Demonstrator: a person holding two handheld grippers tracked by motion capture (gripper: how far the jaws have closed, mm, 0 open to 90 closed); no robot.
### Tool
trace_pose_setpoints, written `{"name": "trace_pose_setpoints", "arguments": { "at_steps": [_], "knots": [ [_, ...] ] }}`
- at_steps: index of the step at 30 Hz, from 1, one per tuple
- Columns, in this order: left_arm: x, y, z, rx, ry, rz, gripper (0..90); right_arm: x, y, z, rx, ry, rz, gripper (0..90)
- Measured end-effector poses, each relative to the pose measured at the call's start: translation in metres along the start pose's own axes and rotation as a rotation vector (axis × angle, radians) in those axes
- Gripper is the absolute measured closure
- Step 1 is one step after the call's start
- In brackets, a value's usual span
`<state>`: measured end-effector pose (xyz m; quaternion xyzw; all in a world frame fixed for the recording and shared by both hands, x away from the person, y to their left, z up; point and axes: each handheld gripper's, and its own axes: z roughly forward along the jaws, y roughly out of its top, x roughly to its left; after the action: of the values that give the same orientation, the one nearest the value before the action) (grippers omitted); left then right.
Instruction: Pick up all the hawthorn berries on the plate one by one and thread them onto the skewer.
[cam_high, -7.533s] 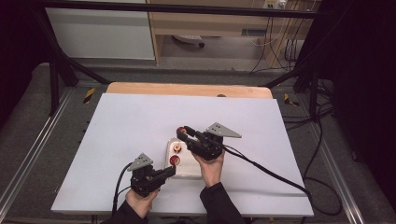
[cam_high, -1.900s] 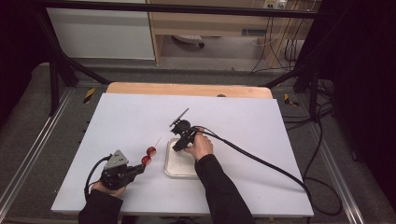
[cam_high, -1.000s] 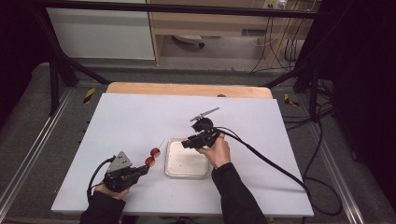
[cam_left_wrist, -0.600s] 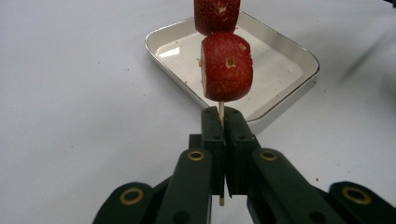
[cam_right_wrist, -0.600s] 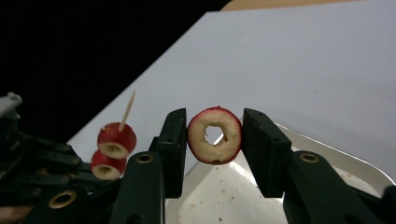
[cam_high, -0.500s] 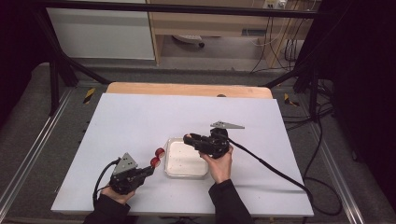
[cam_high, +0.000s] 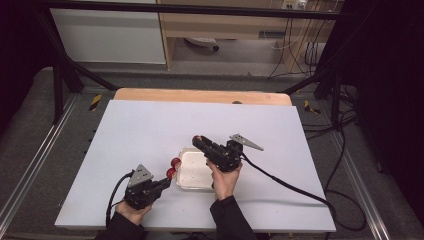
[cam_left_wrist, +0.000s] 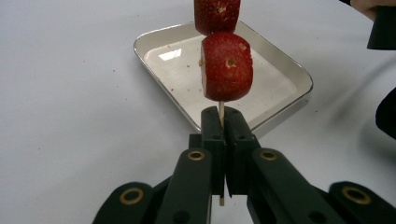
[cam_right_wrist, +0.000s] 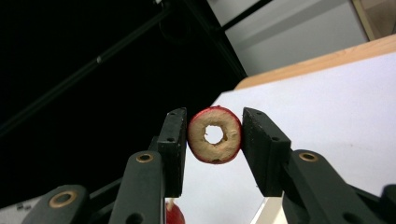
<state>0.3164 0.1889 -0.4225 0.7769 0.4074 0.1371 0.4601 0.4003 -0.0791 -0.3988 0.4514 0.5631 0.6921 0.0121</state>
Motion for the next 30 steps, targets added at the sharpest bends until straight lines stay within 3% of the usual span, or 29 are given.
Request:
{"name": "trace_pose_setpoints", "arguments": {
  "at_steps": [9, 21, 23, 30],
  "knots": [
    [-0.009, 0.003, 0.003, -0.025, -0.002, -0.042, 88.1, -0.001, -0.008, 0.004, -0.085, 0.008, 0.05, 61.8],
    [-0.025, 0.008, 0.012, -0.035, -0.006, -0.066, 88.2, -0.001, -0.013, 0.005, -0.212, 0.048, 0.049, 61.9],
    [-0.025, 0.009, 0.012, -0.049, -0.009, -0.082, 88.2, 0.0, -0.013, 0.005, -0.219, 0.051, 0.056, 61.8],
    [-0.029, 0.013, 0.017, -0.047, -0.013, -0.079, 88.1, 0.0, -0.016, 0.005, -0.247, 0.059, 0.061, 61.9]
  ]
}}
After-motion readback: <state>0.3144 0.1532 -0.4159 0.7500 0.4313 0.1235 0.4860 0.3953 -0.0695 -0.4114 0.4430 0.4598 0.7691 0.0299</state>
